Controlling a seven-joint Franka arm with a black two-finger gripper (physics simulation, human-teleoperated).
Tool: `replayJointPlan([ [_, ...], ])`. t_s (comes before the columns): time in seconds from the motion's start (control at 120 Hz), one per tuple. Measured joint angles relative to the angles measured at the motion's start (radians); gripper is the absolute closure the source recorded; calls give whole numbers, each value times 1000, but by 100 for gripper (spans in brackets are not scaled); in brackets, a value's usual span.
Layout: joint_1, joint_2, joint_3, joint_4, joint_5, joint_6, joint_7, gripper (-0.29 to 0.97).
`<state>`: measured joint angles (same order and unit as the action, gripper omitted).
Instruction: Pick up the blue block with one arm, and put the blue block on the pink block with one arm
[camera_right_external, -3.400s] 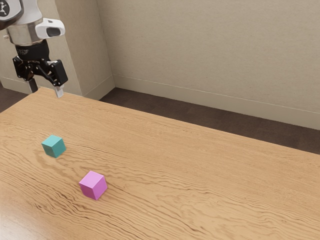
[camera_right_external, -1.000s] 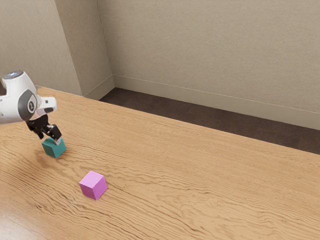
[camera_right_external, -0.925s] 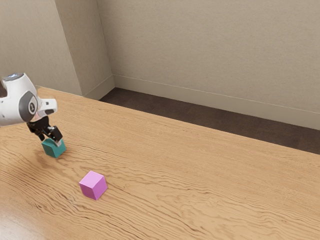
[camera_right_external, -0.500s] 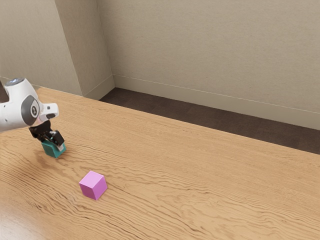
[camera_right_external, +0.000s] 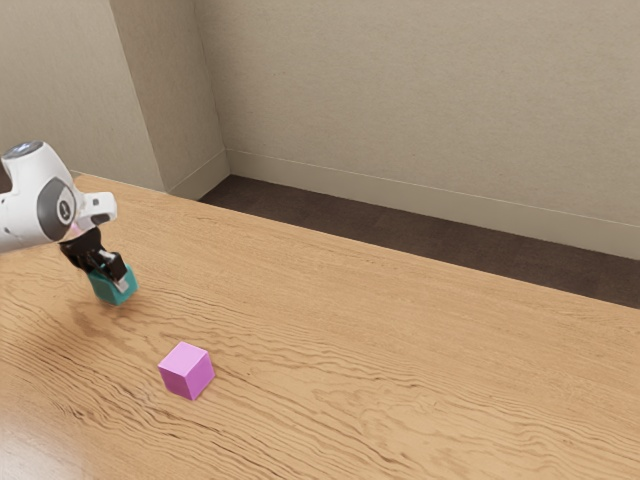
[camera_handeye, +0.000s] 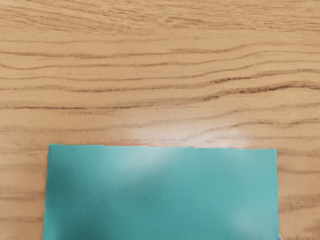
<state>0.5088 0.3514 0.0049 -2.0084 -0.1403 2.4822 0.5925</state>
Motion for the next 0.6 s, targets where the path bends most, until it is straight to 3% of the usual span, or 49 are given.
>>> replayJointPlan([
  [0.175, -94, -292, -3, -217, 3, 1, -69, 35],
  [0.275, -158, -403, -8, -305, 6, 0, -132, 35],
  [0.6, -204, -492, -104, -401, 17, -2, -300, 32],
])
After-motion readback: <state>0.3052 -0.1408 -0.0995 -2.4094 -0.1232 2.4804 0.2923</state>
